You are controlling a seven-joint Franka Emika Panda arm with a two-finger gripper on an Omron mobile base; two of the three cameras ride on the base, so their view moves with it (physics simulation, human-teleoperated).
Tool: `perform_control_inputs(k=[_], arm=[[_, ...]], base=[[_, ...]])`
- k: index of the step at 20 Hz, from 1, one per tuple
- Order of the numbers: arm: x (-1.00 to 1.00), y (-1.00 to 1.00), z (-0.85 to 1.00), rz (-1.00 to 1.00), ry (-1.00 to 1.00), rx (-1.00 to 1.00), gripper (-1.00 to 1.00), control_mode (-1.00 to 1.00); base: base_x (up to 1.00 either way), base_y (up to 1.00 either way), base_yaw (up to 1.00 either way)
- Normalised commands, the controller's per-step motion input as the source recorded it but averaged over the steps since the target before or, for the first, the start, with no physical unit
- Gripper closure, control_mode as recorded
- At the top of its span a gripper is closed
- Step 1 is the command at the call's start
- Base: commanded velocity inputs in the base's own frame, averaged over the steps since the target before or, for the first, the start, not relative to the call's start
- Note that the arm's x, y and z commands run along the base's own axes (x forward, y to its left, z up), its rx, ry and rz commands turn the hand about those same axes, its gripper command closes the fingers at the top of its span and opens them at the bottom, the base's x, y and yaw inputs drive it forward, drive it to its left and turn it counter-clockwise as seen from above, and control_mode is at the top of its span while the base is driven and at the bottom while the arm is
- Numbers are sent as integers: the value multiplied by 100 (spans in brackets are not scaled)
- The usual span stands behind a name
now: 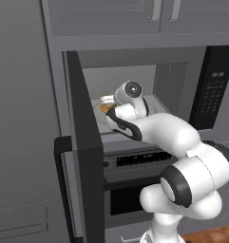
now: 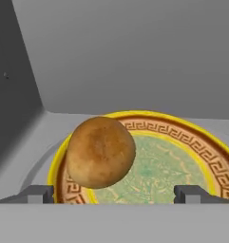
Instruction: Retrieve the reheated potato from the microwave, then place the potato, cheese, and condiment on the cutting board.
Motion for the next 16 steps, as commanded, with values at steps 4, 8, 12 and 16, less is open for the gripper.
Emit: perform_control_inputs(k=[4, 8, 12, 16], arm=[[42, 12, -15, 0, 0, 0, -100, -100], [38, 10, -13, 0, 2, 1, -100, -100], [32, 12, -14, 0, 5, 2, -100, -100], [18, 12, -16, 0, 10, 3, -100, -100]], base=[[0, 0, 0], [0, 0, 0], [0, 0, 0], [0, 0, 0]])
